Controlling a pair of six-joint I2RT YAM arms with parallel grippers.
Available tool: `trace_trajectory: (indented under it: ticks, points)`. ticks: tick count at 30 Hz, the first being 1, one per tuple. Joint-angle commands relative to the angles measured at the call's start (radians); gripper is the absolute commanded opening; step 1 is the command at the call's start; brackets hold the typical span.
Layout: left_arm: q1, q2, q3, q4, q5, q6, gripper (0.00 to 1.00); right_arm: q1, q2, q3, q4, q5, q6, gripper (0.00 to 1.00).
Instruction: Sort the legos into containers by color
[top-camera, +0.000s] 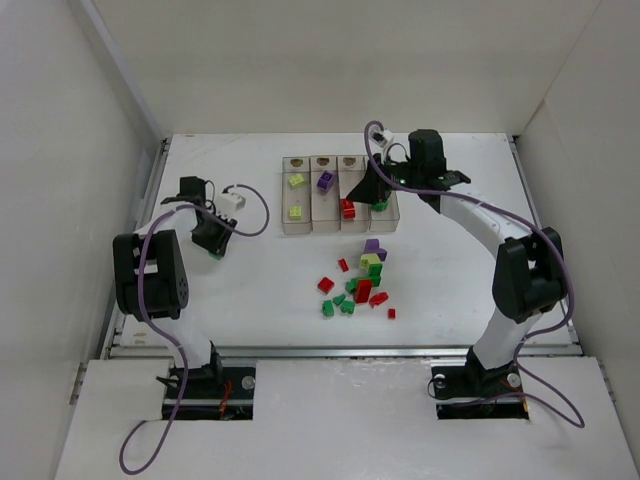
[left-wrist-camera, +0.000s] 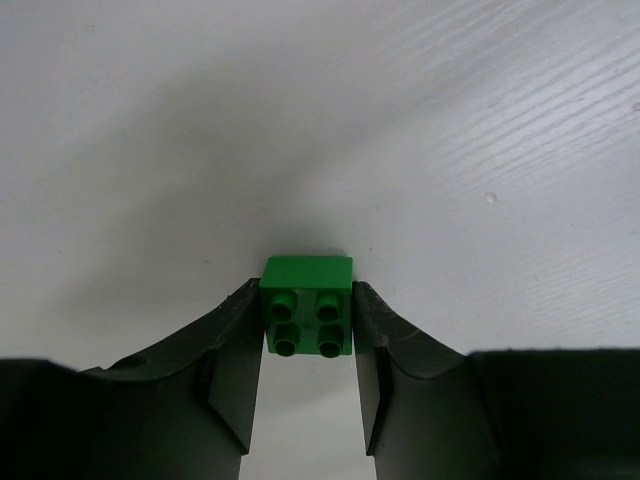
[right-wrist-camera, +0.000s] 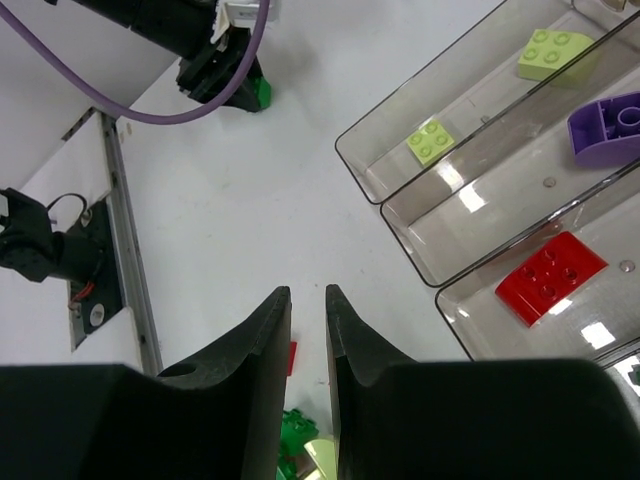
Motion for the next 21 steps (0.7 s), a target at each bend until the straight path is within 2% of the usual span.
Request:
trace_trajectory:
  ticks: [1, 4, 6, 7, 8, 10, 12, 13, 14, 17, 21]
  points:
    - [-0.016, -0.069, 0.072, -0.071, 0.069, -0.029, 0.04, 0.001, -0.046, 0.059, 0.007, 0.019, -0.014, 0.26]
    - [-0.063, -0.105, 0.179, -0.061, 0.083, -0.108, 0.0, -0.026, -0.076, 0.059, 0.007, 0.146, 0.005, 0.25]
    - [-0.146, -0.105, 0.298, -0.061, 0.069, -0.135, 0.0, -0.043, -0.111, 0.045, 0.007, 0.265, 0.043, 0.25]
    - [-0.184, -0.094, 0.341, -0.051, 0.053, -0.135, 0.0, -0.058, -0.125, 0.045, 0.007, 0.41, 0.06, 0.25]
    - [-0.276, -0.061, 0.386, -0.051, 0.03, -0.135, 0.0, -0.075, -0.154, 0.02, 0.007, 0.484, 0.077, 0.25]
    - [-0.367, -0.008, 0.527, -0.041, -0.007, -0.135, 0.0, -0.123, -0.191, -0.006, 0.007, 0.673, 0.167, 0.25]
    - [-0.474, 0.087, 0.619, -0.016, 0.006, -0.146, 0.0, -0.166, -0.258, -0.053, 0.007, 0.743, 0.263, 0.25]
    - [-0.529, 0.16, 0.714, 0.008, 0.029, -0.17, 0.0, -0.199, -0.308, -0.085, 0.007, 0.802, 0.305, 0.25]
    - [-0.53, 0.161, 0.762, 0.022, 0.049, -0.171, 0.0, -0.212, -0.309, -0.086, 0.007, 0.838, 0.306, 0.26]
    - [-0.611, 0.304, 0.901, 0.13, 0.12, -0.226, 0.0, -0.221, -0.411, -0.153, 0.007, 0.954, 0.316, 0.27]
    - [-0.694, 0.398, 0.905, 0.347, 0.12, -0.237, 0.0, -0.241, -0.516, -0.224, 0.007, 1.011, 0.316, 0.28]
